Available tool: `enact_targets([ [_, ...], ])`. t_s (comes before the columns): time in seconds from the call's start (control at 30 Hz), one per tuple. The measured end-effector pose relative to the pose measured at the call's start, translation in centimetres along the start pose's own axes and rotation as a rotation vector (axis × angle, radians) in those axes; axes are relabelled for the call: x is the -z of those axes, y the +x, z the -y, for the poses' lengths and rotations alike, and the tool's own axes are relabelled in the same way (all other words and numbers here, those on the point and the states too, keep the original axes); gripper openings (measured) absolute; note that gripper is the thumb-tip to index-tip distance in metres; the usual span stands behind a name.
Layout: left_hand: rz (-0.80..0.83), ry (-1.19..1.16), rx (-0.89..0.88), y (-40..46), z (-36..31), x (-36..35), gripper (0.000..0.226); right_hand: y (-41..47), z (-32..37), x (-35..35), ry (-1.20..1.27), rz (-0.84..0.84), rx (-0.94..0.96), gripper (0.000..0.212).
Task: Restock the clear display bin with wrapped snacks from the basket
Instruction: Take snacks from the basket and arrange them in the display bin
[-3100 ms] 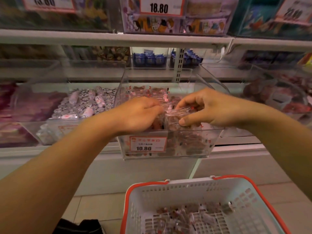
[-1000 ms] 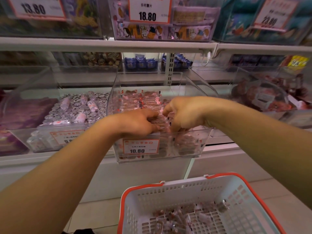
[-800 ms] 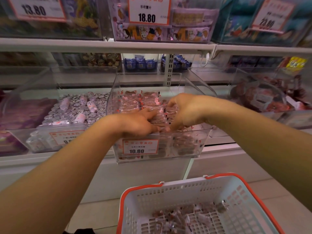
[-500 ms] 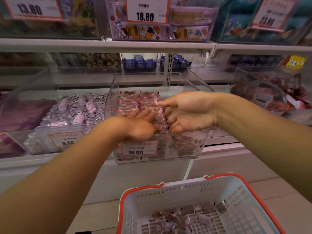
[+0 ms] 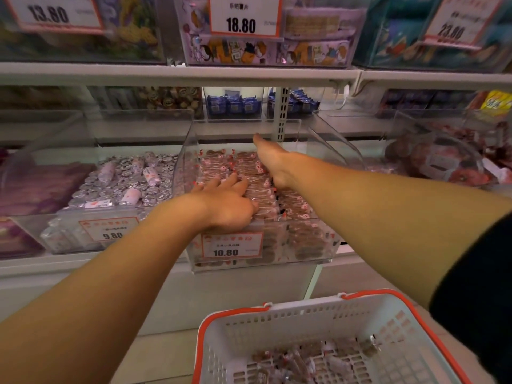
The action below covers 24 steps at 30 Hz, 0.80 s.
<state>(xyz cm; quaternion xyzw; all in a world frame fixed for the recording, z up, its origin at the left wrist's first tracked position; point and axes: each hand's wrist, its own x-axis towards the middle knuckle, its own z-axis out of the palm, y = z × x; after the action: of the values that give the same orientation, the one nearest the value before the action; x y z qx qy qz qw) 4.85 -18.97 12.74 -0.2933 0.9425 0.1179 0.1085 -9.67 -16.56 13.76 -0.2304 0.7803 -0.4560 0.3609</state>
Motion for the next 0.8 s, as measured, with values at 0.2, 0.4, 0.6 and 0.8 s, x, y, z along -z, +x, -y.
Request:
enact_targets([
  [0.2, 0.012, -0.060, -0.006, -0.4, 0.0, 0.6, 0.069, -0.3, 0.1, 0.7, -0.068, 0.132, 0.027, 0.074],
  [0.4, -1.039, -0.092, -0.310, -5.4, -2.8, -0.1, 0.021, -8.7, -2.3, 4.5, -0.302, -0.369, 0.845, 0.035],
  [0.6, -0.637, 0.103, -0.774, -7.2, -9.0, -10.9, 0.020, -14.4, -24.3, 5.6, -0.191, -0.829, 0.712, 0.026],
  [0.8, 0.215, -0.166, 0.061, -5.5, -6.2, -29.1, 0.052, -12.1, -44.3, 4.2, -0.390, -0.260, -0.207, 0.063],
])
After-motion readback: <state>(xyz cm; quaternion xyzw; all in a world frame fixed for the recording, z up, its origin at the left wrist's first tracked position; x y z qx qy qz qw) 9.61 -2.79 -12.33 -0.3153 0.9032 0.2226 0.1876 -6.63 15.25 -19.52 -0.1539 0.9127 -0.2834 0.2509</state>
